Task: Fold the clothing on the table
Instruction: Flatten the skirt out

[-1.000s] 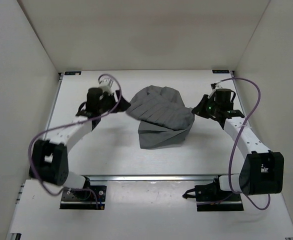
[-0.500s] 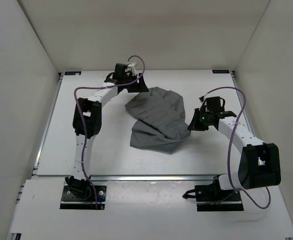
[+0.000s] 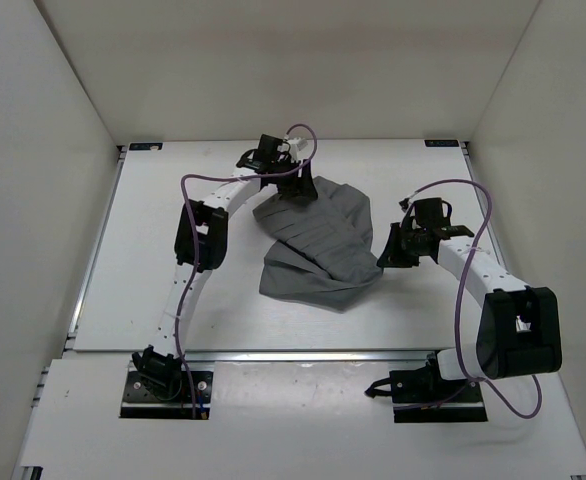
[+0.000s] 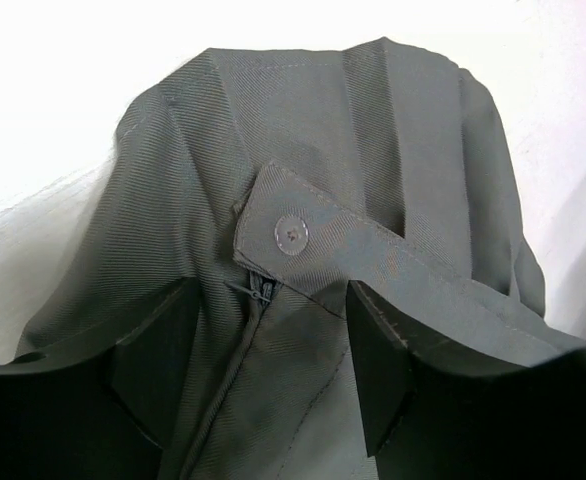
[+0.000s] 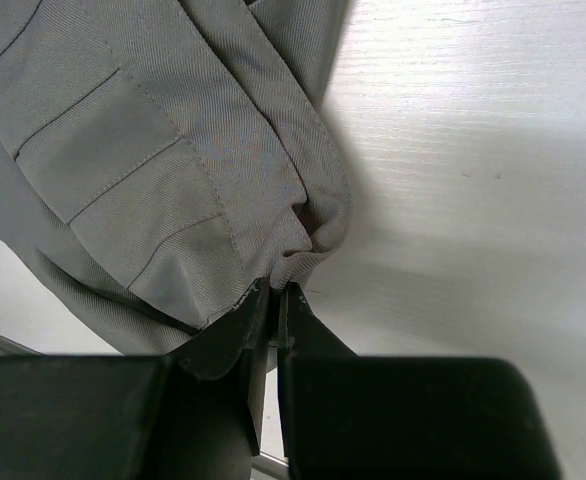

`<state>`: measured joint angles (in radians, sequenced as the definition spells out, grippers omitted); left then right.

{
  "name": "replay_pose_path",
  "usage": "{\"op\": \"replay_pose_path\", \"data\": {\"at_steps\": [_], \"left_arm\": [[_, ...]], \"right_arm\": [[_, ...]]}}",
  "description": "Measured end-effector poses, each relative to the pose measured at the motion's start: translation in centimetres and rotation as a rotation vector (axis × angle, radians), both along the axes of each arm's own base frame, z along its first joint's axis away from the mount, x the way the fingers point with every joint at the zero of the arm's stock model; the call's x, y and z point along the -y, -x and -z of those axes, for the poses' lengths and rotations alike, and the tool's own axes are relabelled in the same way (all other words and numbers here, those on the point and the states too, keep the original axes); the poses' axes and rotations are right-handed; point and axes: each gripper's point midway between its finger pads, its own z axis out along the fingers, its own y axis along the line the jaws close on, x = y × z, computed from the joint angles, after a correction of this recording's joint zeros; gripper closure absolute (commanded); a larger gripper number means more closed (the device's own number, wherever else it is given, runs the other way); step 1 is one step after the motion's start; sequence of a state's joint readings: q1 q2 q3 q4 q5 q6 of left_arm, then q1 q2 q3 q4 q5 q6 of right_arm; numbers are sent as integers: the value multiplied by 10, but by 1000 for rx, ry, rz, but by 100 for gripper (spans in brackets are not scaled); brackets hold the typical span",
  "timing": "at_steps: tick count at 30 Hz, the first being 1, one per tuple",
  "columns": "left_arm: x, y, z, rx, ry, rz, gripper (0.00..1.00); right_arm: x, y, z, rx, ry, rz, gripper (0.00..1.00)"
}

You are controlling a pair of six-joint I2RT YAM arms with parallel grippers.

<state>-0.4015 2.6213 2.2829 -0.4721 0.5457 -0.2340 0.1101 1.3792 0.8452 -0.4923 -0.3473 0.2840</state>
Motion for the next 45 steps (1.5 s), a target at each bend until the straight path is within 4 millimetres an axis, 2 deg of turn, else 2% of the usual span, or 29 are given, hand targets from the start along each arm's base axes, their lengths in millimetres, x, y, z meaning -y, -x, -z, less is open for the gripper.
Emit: {"op": "replay_pose_path", "data": {"at_steps": [2, 5, 7, 8, 15, 18, 21, 23, 26, 27, 28, 29, 31, 32, 33, 37, 45], "left_arm": [[2, 1, 0, -5, 7, 3, 41], [5, 4, 0, -23, 25, 8, 65], [8, 6, -2, -44, 51, 7, 94], [11, 6, -4, -48, 67, 10, 100], [22, 7, -20, -79, 165, 15, 100], [16, 5, -23, -93, 167, -2, 100], [-3, 14, -27, -124, 129, -30, 100], [-23, 29, -32, -148, 95, -53, 100], [-60, 75, -39, -180, 51, -97, 100], [-76, 98, -40, -200, 34, -122, 100], [-89, 118, -43, -212, 22, -144, 87], [-99, 133, -45, -199, 14, -167, 79], [-114, 168, -47, -193, -6, -194, 72], [-117, 181, -49, -190, -11, -196, 66], [-117, 188, -50, -182, -11, -194, 55], [-109, 194, -51, -155, 28, -187, 47], [-105, 192, -45, -155, 66, -211, 46]], "right_arm": [[-1, 1, 0, -2, -4, -3, 100], [-1, 1, 1, -3, -6, -5, 100], [-1, 2, 2, -6, -7, -8, 100], [-1, 3, 2, -7, -8, -9, 100], [-2, 4, 4, -12, -10, -18, 100], [-2, 4, 5, -13, -9, -26, 100], [-3, 5, 5, -15, -10, -34, 100], [-3, 6, 5, -16, -11, -41, 100], [0, 9, 5, -23, -10, -47, 100], [3, 10, 5, -26, -9, -42, 100], [7, 10, 4, -29, -9, -33, 100], [11, 10, 4, -29, -8, -25, 100], [16, 10, 3, -28, -5, -17, 100], [17, 10, 3, -27, -3, -14, 100], [17, 10, 3, -27, -2, -16, 100], [8, 12, 3, -22, -1, -55, 100], [2, 14, 2, -19, -4, -82, 100]]}}
